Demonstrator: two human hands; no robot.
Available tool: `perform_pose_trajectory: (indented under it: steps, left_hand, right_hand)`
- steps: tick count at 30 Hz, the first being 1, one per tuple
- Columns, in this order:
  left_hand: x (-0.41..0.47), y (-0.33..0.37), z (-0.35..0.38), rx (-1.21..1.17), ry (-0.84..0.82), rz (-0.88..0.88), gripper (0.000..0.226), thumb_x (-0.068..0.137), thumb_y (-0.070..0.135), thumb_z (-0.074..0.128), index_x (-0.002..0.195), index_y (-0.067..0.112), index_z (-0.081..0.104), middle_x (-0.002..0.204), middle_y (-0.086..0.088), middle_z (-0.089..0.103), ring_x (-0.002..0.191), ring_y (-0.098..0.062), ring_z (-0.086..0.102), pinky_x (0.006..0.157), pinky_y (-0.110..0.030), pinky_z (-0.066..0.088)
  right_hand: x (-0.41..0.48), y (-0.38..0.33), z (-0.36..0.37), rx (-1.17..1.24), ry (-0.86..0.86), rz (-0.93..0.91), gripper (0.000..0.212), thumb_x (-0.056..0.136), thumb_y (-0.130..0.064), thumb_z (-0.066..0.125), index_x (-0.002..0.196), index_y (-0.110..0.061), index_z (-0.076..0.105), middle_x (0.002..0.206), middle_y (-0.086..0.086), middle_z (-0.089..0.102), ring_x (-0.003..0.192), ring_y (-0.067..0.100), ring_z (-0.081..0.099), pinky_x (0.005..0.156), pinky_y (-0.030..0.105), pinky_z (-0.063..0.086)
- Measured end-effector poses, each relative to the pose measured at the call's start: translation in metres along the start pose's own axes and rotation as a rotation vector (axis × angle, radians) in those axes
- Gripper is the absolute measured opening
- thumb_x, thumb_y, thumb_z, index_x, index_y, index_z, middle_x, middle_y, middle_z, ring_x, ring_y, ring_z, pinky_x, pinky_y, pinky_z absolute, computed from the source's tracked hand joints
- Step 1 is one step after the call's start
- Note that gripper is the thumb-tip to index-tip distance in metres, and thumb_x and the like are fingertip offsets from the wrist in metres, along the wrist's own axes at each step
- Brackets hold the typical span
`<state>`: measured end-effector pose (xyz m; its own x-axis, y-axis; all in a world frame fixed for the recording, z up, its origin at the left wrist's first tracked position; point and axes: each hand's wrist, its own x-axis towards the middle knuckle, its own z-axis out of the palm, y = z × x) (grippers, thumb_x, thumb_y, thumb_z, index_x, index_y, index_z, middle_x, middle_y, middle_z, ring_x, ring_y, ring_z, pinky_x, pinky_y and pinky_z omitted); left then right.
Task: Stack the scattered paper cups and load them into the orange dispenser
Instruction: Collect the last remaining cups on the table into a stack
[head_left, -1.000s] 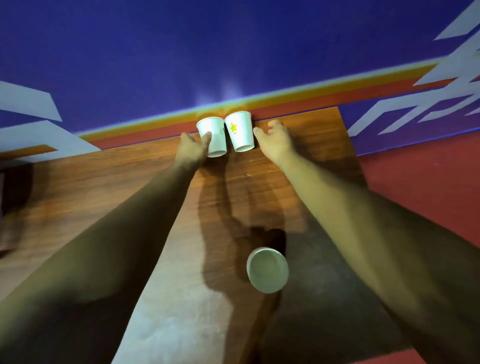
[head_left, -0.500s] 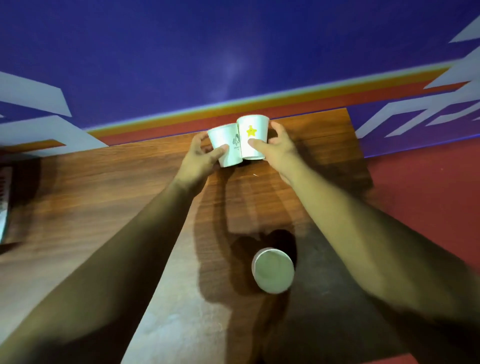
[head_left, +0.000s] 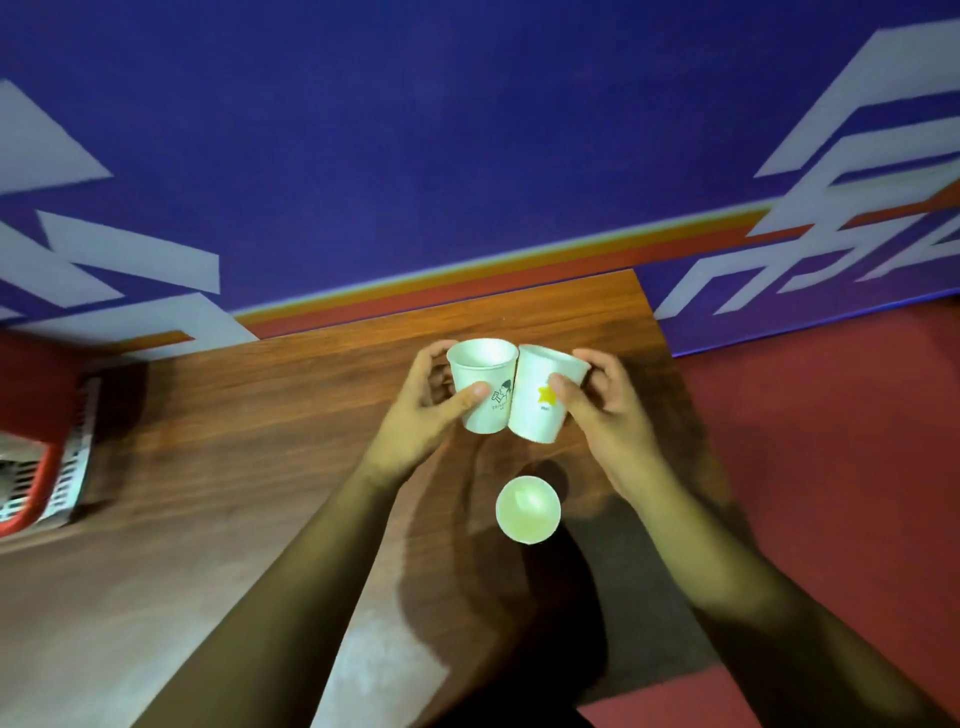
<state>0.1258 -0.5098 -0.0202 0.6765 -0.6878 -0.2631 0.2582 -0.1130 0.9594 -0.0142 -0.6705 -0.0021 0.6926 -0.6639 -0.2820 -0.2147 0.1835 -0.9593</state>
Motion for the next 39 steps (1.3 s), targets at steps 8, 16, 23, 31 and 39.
perform_pose_trajectory:
  steps: [8,16,23,31,39]
  left_hand:
    - [-0.044,-0.002,-0.004,-0.03,0.099,0.004,0.071,0.069,0.043,0.083,0.133,0.044,0.052,0.13,0.006,0.067,0.124,-0.014,0.061,0.109,-0.049,0.048]
    - [-0.078,-0.006,0.001,0.004,0.092,0.041,0.062,0.073,0.037,0.082,0.128,0.025,0.055,0.118,0.0,0.065,0.108,-0.014,0.059,0.099,-0.048,0.049]
    - [-0.093,-0.035,0.016,0.202,-0.081,0.002,0.077,0.077,0.021,0.087,0.143,0.029,0.047,0.136,0.011,0.056,0.126,-0.004,0.054,0.106,-0.027,0.047]
    - [-0.08,-0.043,0.024,0.339,-0.141,0.054,0.074,0.077,0.017,0.087,0.137,0.037,0.051,0.139,0.016,0.052,0.134,-0.003,0.047,0.113,-0.027,0.039]
    - [-0.083,-0.074,0.02,0.562,-0.178,0.063,0.078,0.076,0.023,0.086,0.142,0.027,0.046,0.138,0.007,0.051,0.13,0.005,0.045,0.11,-0.01,0.03]
  right_hand:
    - [-0.077,0.033,-0.018,-0.222,-0.1,-0.019,0.072,0.066,-0.023,0.082,0.129,-0.04,0.05,0.125,-0.011,0.061,0.113,0.01,0.061,0.095,0.035,0.054]
    - [-0.101,0.093,-0.004,-0.563,-0.123,-0.192,0.075,0.064,-0.029,0.085,0.131,-0.028,0.052,0.13,-0.011,0.054,0.122,0.004,0.05,0.1,0.026,0.045]
    - [-0.103,0.116,-0.011,-0.418,-0.192,-0.047,0.082,0.074,-0.019,0.083,0.145,-0.023,0.042,0.143,-0.003,0.048,0.132,0.011,0.048,0.102,0.036,0.05]
    - [-0.102,0.117,-0.004,-0.334,-0.142,0.041,0.072,0.076,-0.007,0.082,0.136,-0.023,0.047,0.127,-0.011,0.061,0.119,0.007,0.058,0.099,0.03,0.05]
    - [-0.097,0.123,0.002,-0.279,-0.154,0.129,0.079,0.07,-0.02,0.086,0.137,-0.024,0.046,0.129,-0.009,0.061,0.118,0.003,0.059,0.104,0.034,0.048]
